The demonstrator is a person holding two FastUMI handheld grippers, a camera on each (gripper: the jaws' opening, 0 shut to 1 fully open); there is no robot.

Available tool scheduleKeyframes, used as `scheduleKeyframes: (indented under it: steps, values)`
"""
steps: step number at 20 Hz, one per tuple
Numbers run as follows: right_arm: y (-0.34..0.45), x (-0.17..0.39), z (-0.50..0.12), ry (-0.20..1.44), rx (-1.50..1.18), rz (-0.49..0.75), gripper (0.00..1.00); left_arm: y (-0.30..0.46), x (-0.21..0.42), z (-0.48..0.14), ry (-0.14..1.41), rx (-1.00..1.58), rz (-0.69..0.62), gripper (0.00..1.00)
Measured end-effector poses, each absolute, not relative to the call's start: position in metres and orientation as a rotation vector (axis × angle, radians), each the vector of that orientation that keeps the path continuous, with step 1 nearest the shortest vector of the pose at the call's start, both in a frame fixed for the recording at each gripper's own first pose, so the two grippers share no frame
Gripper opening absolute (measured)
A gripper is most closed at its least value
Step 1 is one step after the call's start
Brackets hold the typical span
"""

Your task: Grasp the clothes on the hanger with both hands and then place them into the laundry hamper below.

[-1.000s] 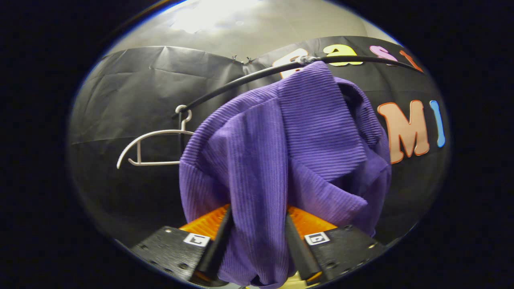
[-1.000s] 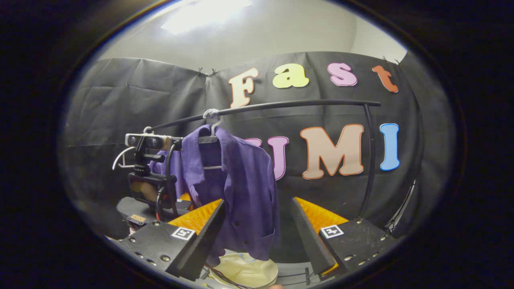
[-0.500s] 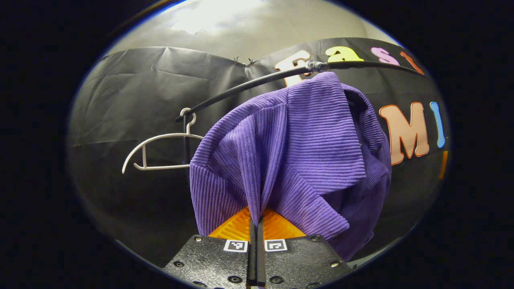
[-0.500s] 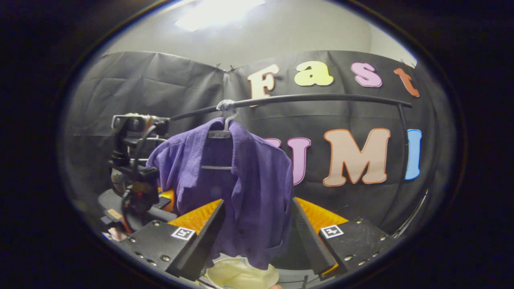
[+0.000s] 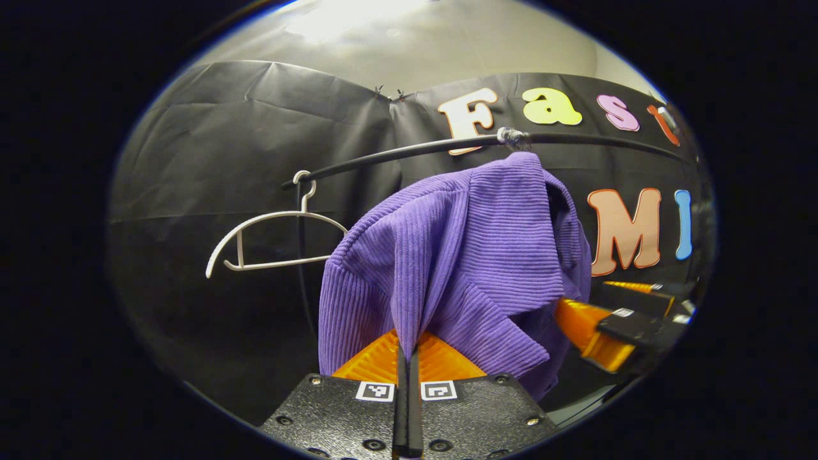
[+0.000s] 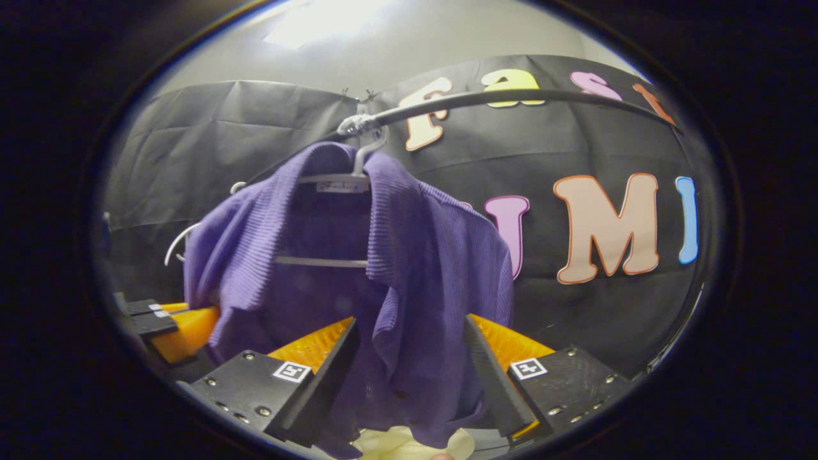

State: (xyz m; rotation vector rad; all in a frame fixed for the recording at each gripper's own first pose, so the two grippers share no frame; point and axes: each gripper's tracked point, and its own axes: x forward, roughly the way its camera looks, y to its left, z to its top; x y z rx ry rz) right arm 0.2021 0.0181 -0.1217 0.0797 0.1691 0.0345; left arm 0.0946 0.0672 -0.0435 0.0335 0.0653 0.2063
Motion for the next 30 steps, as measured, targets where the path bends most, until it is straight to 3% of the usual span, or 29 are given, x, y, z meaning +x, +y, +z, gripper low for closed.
scheduleKeyframes:
  steps: [4, 10, 15, 17, 18, 19, 23, 24, 25, 30]
  values:
    - [0.014, 0.234, -0.144, 0.189, 0.102, -0.034, 0.96, 0.073, 0.084, -0.025, 0.053, 0.014, 0.215, 0.04]
    - [0.003, 0.261, -0.166, 0.232, 0.089, -0.085, 0.96, 0.089, 0.074, 0.001, 0.013, 0.039, 0.252, 0.01]
    - [-0.009, 0.264, -0.165, 0.262, 0.070, -0.125, 0.31, 0.108, 0.073, 0.019, -0.021, 0.047, 0.288, 0.01]
    - [-0.017, 0.263, -0.162, 0.266, 0.055, -0.149, 0.08, 0.116, 0.075, 0.024, -0.026, 0.053, 0.300, 0.01]
    - [-0.021, 0.263, -0.160, 0.268, 0.050, -0.154, 0.05, 0.119, 0.076, 0.028, -0.033, 0.057, 0.305, 0.01]
    - [-0.025, 0.262, -0.156, 0.263, 0.042, -0.166, 0.10, 0.122, 0.077, 0.033, -0.043, 0.060, 0.310, 0.01]
    - [-0.052, 0.260, -0.127, 0.185, 0.003, -0.225, 0.10, 0.134, 0.079, 0.053, -0.075, 0.034, 0.318, 0.00]
    - [-0.060, 0.261, -0.117, 0.161, -0.015, -0.239, 0.15, 0.136, 0.081, 0.057, -0.081, 0.029, 0.318, 0.00]
    - [-0.066, 0.261, -0.109, 0.141, -0.031, -0.248, 0.10, 0.139, 0.081, 0.062, -0.088, 0.029, 0.316, 0.00]
    - [-0.098, 0.267, -0.075, 0.060, -0.069, -0.307, 0.10, 0.152, 0.089, 0.088, -0.119, -0.002, 0.289, 0.01]
